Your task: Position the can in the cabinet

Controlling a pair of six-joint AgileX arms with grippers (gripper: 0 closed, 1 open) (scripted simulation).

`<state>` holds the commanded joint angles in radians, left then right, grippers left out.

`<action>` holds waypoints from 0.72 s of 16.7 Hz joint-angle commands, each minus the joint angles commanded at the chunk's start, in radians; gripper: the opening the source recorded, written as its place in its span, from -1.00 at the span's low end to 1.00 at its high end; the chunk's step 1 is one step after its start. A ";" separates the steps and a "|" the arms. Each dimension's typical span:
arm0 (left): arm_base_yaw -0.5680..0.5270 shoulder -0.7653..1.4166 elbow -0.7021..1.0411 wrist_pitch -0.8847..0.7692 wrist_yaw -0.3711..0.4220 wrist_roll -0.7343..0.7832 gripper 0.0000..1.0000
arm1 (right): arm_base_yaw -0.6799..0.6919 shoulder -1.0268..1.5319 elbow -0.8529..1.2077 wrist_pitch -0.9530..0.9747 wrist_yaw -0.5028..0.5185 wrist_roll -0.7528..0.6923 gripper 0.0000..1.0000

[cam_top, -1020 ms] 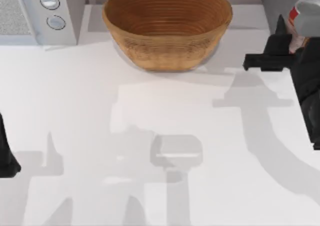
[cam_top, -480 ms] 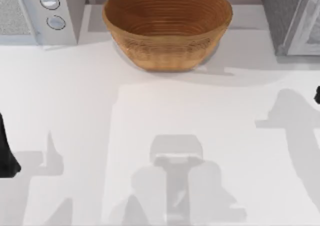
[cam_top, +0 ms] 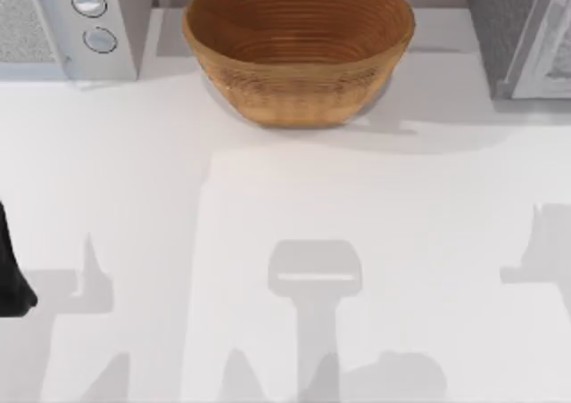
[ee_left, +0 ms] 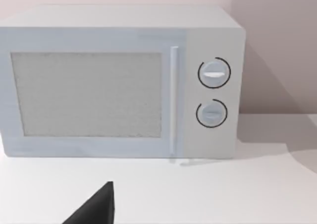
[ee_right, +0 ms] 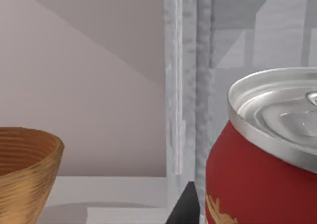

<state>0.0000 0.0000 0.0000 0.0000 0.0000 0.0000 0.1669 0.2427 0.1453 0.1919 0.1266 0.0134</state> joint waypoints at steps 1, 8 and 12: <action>0.000 0.000 0.000 0.000 0.000 0.000 1.00 | -0.034 -0.065 -0.030 -0.046 -0.032 -0.002 -1.00; 0.000 0.000 0.000 0.000 0.000 0.000 1.00 | -0.167 -0.243 -0.145 -0.192 -0.127 -0.013 -1.00; 0.000 0.000 0.000 0.000 0.000 0.000 1.00 | -0.164 -0.239 -0.144 -0.190 -0.125 -0.012 -1.00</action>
<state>0.0000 0.0000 0.0000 0.0000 0.0000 0.0000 0.0027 0.0041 0.0013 0.0015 0.0012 0.0018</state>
